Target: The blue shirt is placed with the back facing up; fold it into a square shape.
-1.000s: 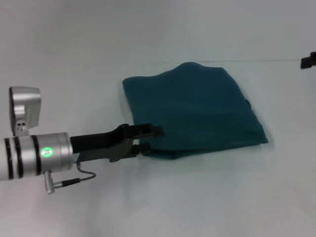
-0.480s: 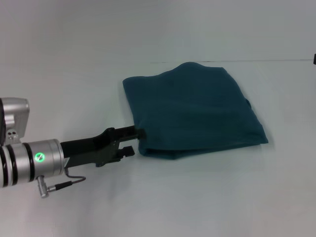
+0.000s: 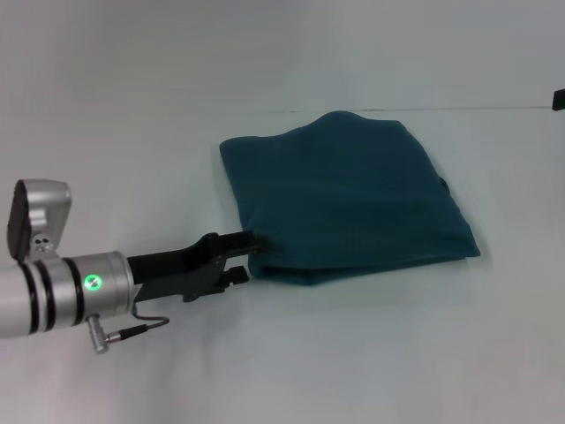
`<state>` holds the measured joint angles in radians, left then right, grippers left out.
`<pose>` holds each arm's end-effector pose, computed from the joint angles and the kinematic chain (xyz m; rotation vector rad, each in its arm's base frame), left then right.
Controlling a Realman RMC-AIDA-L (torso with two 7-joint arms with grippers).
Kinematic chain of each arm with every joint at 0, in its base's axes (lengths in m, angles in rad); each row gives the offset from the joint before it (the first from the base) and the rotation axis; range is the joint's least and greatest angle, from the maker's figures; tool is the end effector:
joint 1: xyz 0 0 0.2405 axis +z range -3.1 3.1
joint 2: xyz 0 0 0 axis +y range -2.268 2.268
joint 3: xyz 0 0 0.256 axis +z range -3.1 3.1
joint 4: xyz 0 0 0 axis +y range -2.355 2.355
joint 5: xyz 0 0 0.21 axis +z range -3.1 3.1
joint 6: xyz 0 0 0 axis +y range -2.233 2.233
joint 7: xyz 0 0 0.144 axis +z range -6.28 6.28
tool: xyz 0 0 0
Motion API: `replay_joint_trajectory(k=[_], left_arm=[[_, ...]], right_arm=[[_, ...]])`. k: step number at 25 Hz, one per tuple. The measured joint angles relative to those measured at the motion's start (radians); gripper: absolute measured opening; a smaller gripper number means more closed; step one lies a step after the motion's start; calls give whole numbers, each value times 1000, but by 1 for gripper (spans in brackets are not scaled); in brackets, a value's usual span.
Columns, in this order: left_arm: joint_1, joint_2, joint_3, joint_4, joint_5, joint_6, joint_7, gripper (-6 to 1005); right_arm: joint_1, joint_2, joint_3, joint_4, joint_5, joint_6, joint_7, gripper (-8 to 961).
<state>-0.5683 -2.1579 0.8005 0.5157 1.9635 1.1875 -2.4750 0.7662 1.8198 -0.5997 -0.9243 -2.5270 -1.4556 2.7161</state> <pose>-0.2656 0.3445 -0.0665 -1.9424 -2.1911 -0.7816 0.2567 0.4280 0.1640 -1.9214 1.6514 0.2762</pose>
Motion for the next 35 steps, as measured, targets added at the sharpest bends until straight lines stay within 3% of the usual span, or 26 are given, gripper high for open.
replay_joint_trajectory(k=[17, 23, 28, 35], left_arm=[[-16, -5, 11, -30, -6, -40, 27, 683], [-19, -5, 13, -47, -6, -47, 31, 488], [-21, -5, 11, -52, -6, -49, 39, 255], [-10, -5, 5, -47, -6, -32, 45, 65]], right_arm=[[1, 0, 5, -1, 2, -3, -2, 880], [1, 0, 9, -1, 3, -4, -1, 880], [-2, -1, 15, -1, 4, -8, 0, 879], [-5, -1, 17, -1, 4, -8, -1, 879]])
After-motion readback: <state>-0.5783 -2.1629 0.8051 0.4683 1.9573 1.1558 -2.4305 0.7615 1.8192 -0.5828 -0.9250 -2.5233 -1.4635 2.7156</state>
